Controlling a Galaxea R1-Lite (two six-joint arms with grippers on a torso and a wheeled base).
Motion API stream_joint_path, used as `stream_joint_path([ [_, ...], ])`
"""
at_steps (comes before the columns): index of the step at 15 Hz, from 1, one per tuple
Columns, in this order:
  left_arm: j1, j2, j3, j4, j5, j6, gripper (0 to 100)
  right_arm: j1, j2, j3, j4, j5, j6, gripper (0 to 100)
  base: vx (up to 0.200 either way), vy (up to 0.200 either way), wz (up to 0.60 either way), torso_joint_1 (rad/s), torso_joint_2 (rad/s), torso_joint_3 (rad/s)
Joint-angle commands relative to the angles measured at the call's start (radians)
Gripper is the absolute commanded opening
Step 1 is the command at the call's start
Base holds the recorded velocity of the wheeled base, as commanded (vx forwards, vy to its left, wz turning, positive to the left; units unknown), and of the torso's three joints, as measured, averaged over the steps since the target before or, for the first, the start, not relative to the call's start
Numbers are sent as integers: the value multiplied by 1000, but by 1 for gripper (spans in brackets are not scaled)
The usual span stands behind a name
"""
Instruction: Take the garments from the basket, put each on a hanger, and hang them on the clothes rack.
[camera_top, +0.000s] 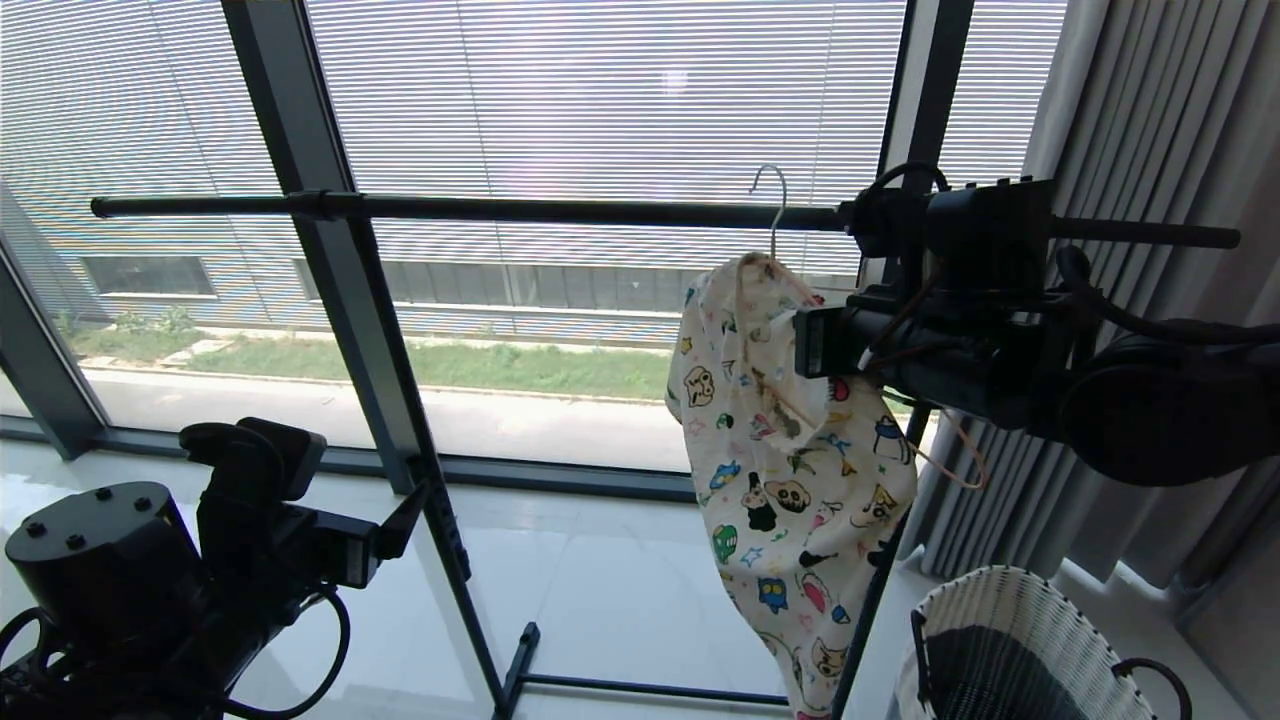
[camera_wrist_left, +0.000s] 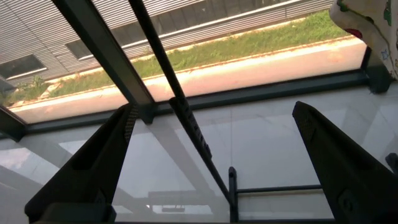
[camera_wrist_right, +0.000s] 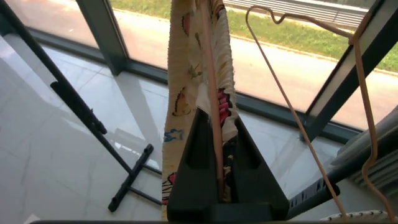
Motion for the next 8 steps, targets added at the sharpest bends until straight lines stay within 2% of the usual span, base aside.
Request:
stream_joint_path([
  [1, 1, 0, -1, 0, 1, -1, 100, 6, -4, 1, -1, 1, -3, 0, 200, 0, 0, -2, 2, 2],
  [2, 1, 0, -1, 0, 1, 1, 100, 12, -4, -1, 1, 1, -5, 0, 200, 0, 0, 2, -2, 2],
  [8, 0, 0, -1, 0, 1, -1, 100, 14, 4, -4, 1, 7, -17, 0, 0, 0, 0, 0, 0, 0],
])
